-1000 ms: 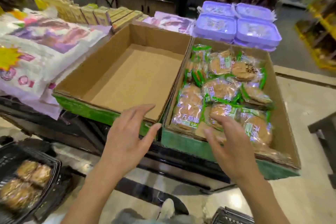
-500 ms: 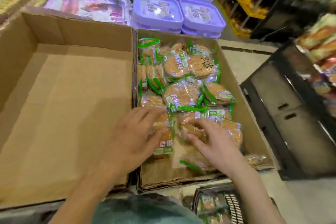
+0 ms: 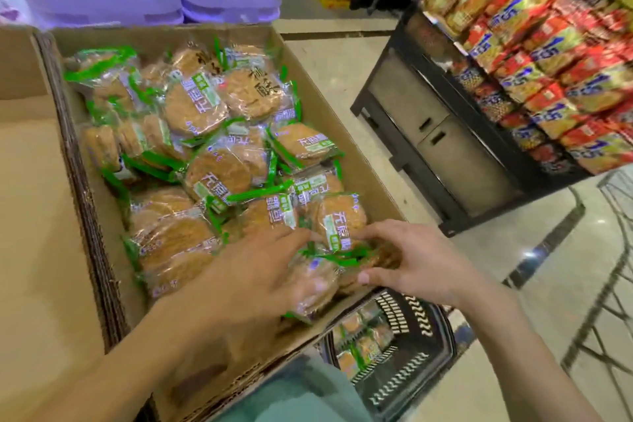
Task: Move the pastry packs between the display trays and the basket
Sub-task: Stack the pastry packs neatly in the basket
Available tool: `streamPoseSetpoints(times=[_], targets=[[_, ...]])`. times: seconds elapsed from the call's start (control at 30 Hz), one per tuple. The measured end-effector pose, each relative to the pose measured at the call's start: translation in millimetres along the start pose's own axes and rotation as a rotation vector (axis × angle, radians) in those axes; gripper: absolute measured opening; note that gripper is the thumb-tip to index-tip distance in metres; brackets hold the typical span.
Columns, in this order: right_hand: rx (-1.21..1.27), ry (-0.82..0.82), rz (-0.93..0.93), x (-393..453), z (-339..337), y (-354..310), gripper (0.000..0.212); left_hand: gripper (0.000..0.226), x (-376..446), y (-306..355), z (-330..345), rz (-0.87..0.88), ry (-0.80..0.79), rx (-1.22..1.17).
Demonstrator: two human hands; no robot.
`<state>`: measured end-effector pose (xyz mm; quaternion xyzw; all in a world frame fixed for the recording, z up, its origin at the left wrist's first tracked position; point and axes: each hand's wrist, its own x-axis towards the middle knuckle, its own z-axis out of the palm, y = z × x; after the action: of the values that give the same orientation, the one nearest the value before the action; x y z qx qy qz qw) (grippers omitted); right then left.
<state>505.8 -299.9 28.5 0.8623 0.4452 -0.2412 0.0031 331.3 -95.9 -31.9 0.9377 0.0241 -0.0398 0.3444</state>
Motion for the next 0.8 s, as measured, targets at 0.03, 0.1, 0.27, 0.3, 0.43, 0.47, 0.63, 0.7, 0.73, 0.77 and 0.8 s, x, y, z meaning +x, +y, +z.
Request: streamPoseSetpoints(times=[0.03, 0.1, 0.27, 0.3, 0.43, 0.47, 0.63, 0.7, 0.73, 0.77, 0.8], targets=[[-0.018, -0.036, -0.025, 5, -1, 5, 0.074, 0.078, 6, 6, 6, -0.027, -0.048, -0.011], [-0.025, -0.1, -0.087, 14, -3, 14, 0.069, 0.085, 15, 16, 19, -0.087, -0.111, -0.018], [0.019, -0.325, -0.199, 38, -9, 22, 0.059, 0.08, 24, 12, 38, -0.212, -0.192, 0.04], [0.011, -0.349, -0.213, 43, -9, 23, 0.059, 0.082, 25, 10, 36, -0.233, -0.196, 0.031], [-0.058, -0.264, -0.328, 58, -3, 26, 0.055, 0.064, 25, 14, 24, -0.309, -0.096, -0.005], [-0.077, -0.217, -0.351, 60, -1, 26, 0.051, 0.057, 24, 15, 22, -0.322, -0.036, 0.006], [-0.113, -0.123, -0.45, 61, -1, 30, 0.048, 0.054, 17, 13, 21, -0.348, 0.043, 0.155], [-0.2, -0.181, -0.499, 60, -2, 32, 0.058, 0.051, 19, 11, 22, -0.341, 0.039, 0.165], [-0.239, -0.189, -0.521, 60, -1, 33, 0.058, 0.052, 21, 9, 22, -0.324, 0.049, 0.153], [-0.259, -0.18, -0.545, 61, -1, 34, 0.053, 0.055, 21, 7, 21, -0.307, 0.069, 0.127], [-0.264, -0.16, -0.565, 63, 0, 34, 0.045, 0.059, 19, 5, 19, -0.311, 0.086, 0.088]])
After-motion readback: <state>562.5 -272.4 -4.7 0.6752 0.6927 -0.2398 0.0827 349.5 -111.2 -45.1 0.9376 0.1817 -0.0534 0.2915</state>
